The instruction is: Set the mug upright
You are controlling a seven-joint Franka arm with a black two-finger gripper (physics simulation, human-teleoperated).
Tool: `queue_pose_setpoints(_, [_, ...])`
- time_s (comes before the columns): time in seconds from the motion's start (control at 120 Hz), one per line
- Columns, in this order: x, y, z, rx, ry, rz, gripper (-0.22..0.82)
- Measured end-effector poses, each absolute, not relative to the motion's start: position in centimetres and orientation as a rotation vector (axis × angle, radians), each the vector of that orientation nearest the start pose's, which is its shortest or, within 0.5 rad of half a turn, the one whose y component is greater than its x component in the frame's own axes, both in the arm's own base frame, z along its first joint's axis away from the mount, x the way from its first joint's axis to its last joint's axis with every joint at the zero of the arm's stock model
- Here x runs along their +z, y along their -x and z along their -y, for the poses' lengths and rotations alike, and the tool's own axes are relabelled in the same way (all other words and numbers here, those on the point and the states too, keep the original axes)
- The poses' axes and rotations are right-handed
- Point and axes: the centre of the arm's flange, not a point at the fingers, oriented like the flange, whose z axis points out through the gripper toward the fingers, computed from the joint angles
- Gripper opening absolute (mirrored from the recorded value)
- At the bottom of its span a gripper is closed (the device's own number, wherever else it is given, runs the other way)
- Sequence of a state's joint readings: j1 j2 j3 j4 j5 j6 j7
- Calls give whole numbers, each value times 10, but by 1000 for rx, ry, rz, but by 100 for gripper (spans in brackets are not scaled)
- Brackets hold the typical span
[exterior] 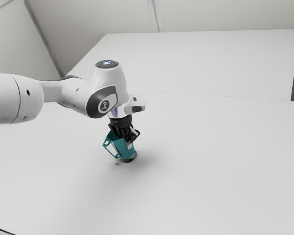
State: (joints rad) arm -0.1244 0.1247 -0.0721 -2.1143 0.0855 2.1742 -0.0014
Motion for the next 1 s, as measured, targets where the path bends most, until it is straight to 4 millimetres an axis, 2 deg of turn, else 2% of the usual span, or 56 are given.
queue_pose_setpoints(0.058, [348, -545, 105, 96, 3052, -374, -14])
queue_pose_setpoints(0.25, [343, -545, 104, 109, 3055, -369, 26])
queue_pose_setpoints(0.375, [344, -545, 105, 108, 3056, -369, 41])
queue_pose_setpoints(0.433, [351, -546, 105, 91, 3057, -369, 46])
queue_pose_setpoints(0.667, [417, -545, 121, -48, 3063, -400, 56])
queue_pose_setpoints(0.85, [487, -561, 131, -117, 3100, -385, 58])
queue_pose_setpoints(1.0, [546, -567, 131, -139, 3126, -364, 59])
